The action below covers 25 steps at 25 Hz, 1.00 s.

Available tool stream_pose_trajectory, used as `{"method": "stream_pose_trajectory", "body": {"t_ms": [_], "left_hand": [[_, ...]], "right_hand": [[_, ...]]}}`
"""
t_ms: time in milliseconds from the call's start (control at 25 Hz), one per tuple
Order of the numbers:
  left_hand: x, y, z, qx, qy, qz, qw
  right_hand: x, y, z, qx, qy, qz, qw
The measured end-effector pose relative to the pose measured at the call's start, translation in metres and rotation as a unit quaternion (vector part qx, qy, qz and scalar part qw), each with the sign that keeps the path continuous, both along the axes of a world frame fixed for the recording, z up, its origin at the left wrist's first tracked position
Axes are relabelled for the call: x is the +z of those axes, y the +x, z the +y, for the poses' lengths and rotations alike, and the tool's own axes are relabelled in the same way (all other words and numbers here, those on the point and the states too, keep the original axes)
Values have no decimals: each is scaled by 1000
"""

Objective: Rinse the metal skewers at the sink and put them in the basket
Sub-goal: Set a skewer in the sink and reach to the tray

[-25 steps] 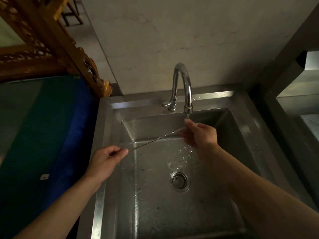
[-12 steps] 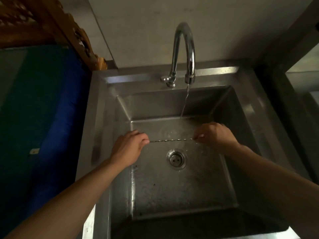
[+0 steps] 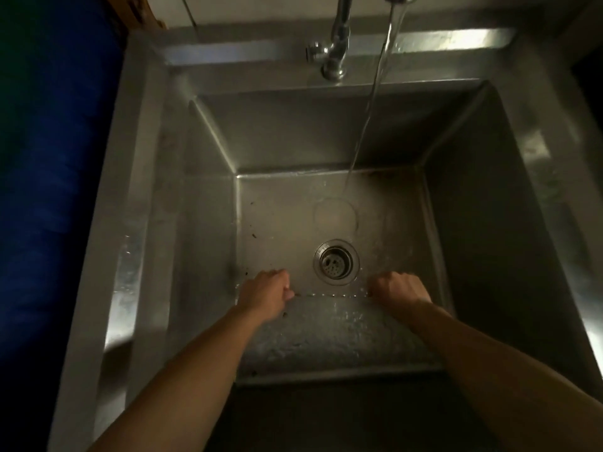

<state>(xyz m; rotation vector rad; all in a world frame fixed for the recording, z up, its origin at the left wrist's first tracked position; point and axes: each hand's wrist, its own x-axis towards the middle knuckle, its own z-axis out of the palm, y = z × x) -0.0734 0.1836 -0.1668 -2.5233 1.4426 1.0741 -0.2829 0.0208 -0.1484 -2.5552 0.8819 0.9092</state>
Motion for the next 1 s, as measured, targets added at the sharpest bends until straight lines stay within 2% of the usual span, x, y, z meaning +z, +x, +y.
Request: {"method": "stream_pose_trajectory", "body": {"t_ms": [120, 360, 480, 880, 1000], "left_hand": [[-28, -7, 10, 42, 37, 46, 997], [-51, -16, 10, 57, 66, -8, 996], [-60, -22, 12, 22, 72, -20, 997], [-69, -26, 9, -82, 86, -114, 986], [-52, -28, -1, -79, 45, -120, 989]], "right_hand": [[-21, -6, 8, 16, 20, 14, 1000], [-48, 1, 9, 38, 20, 43, 998], [-57, 3, 11, 23, 41, 59, 997], [-66, 4, 8, 54, 19, 44, 997], [-56, 0, 3, 21, 13, 7, 1000]]}}
